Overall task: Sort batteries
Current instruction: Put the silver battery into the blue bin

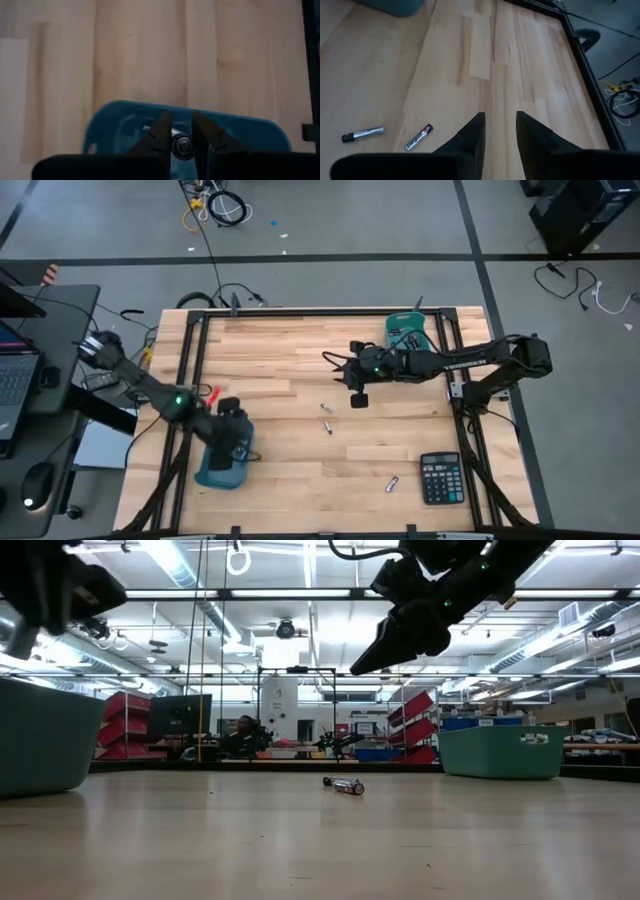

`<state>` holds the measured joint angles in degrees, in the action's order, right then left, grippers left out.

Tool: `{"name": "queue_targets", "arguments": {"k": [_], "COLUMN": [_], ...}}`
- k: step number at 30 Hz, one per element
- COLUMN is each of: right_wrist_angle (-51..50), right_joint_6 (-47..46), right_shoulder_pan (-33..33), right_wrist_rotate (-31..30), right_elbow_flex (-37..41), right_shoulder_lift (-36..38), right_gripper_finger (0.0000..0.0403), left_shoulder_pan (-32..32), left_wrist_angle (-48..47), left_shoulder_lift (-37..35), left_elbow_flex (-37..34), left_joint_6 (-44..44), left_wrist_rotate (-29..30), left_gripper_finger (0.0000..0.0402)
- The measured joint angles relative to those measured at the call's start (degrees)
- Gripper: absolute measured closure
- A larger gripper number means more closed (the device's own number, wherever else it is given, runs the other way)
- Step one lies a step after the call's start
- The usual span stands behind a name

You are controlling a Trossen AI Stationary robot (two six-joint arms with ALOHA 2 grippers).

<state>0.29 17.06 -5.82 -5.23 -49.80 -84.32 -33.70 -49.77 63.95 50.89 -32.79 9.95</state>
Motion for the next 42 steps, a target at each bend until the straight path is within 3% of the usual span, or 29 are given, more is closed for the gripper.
{"name": "queue_targets", "arguments": {"k": [9, 14, 42], "right_wrist_angle": [1.10, 1.74, 3.08], "right_joint_6": [-0.02, 0.00, -0.46], "right_shoulder_pan": [0.00, 0.02, 0.07], "right_wrist_rotate": [0.45, 0.51, 0.54], "right_elbow_flex": [0.20, 0.20, 0.20], "right_shoulder_lift": [-0.01, -0.04, -0.06], "right_gripper_finger": [0.0308, 0.0309, 0.0313], "left_shoulder_pan": [-11.19, -14.64, -15.19], "left_wrist_angle": [9.44, 12.57, 9.65], "left_shoulder_lift": [0.64, 1.45, 2.22], "left_elbow_flex": [-6.33, -9.40, -9.76], "left_joint_6": [-12.75, -18.51, -18.92], "left_wrist_rotate": [19.79, 20.42, 20.80], "left_gripper_finger": [0.0362, 0.0357, 0.0335]}}
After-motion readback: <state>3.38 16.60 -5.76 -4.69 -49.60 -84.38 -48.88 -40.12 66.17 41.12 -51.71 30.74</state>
